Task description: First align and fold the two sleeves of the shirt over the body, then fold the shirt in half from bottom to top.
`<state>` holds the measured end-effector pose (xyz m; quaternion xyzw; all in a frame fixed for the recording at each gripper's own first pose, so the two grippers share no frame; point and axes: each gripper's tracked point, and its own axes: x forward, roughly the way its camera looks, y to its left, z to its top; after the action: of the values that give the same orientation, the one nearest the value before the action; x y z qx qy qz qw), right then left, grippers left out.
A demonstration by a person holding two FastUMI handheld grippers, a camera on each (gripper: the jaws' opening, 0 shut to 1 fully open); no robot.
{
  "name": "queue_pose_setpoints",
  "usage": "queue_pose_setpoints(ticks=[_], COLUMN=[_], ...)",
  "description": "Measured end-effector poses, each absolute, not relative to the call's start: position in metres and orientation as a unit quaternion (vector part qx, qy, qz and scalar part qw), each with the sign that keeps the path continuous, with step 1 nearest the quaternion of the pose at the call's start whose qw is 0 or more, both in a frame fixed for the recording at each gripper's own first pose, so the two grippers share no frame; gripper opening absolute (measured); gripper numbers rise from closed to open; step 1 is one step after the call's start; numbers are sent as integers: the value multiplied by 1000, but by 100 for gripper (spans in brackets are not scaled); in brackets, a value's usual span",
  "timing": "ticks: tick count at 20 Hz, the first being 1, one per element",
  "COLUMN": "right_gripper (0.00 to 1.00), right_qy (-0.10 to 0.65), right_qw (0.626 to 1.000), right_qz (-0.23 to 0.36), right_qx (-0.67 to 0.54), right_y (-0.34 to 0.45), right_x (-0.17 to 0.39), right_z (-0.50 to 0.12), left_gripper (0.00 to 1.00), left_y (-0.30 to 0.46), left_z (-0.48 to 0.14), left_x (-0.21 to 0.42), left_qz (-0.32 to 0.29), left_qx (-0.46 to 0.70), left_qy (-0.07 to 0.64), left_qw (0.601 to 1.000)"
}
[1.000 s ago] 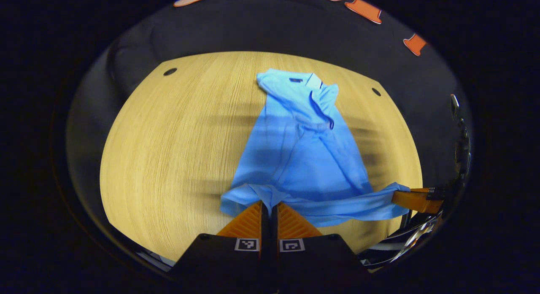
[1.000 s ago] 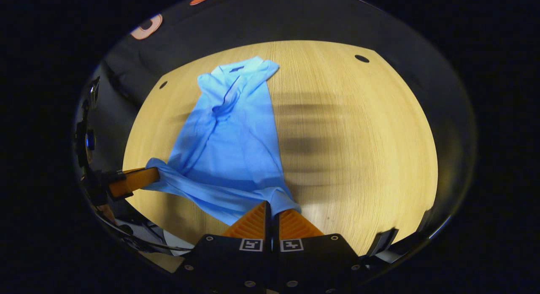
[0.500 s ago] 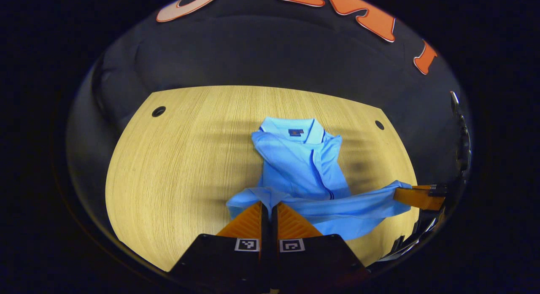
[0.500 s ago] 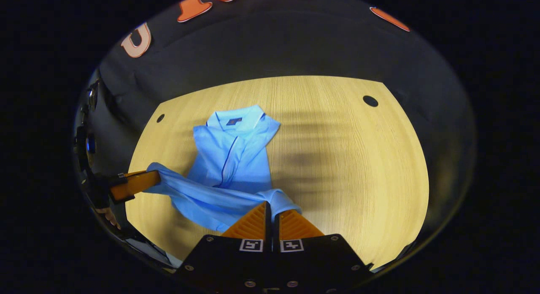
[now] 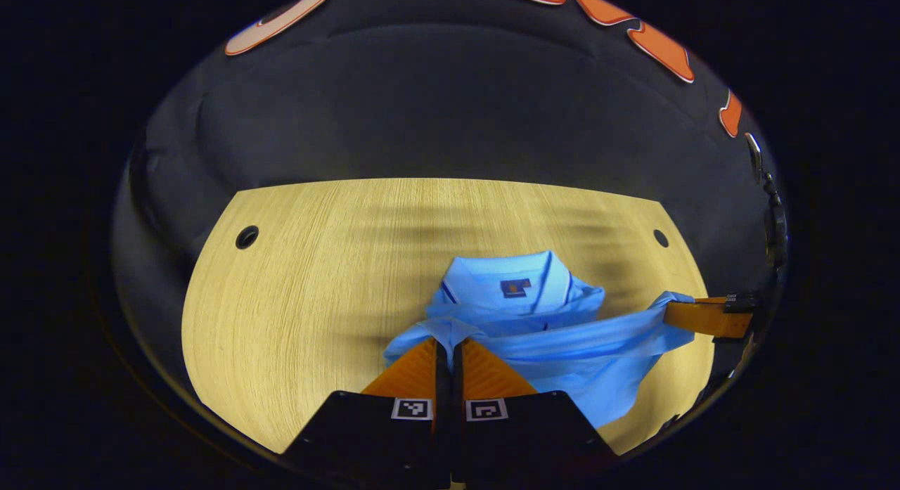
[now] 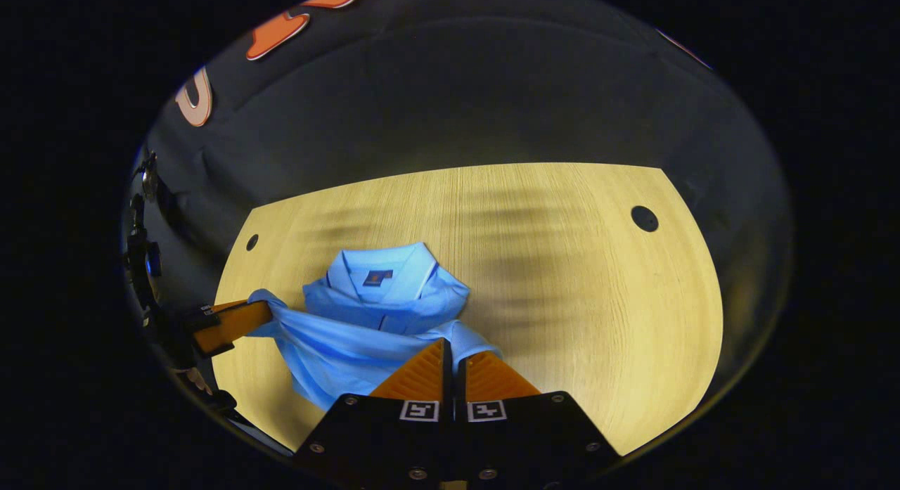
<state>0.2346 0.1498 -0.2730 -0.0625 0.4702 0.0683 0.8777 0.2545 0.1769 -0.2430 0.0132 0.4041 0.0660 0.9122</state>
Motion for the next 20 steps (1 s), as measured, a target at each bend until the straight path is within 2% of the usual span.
queue_pose_setpoints(ticks=[3,4,6,7,10,11,17,20], right_gripper=[2,5,17,36,84,100,99,99], right_qy=[479,475,475,479,469,459,359,298], right_qw=[875,878,877,875,879,884,926,946], right_qz=[65,55,44,41,33,34,58,72], right_qx=[-26,-35,-53,-57,-79,-85,-97,-107], right_y=[159,152,140,139,133,134,153,165], right_x=[247,252,253,252,247,246,227,209], right_z=[-289,-292,-293,-295,-288,-284,-216,-176], left_gripper=[5,8,14,18,100,100,100,100], left_y=[191,194,195,196,205,209,217,210], left_z=[-257,-261,-262,-261,-241,-229,-118,-69], left_x=[271,272,271,272,270,270,242,219], left_qz=[71,70,70,72,84,89,100,80], left_qx=[34,35,27,24,34,42,72,66], left_qy=[404,405,404,399,372,355,223,160], left_qw=[911,911,912,914,924,930,967,982])
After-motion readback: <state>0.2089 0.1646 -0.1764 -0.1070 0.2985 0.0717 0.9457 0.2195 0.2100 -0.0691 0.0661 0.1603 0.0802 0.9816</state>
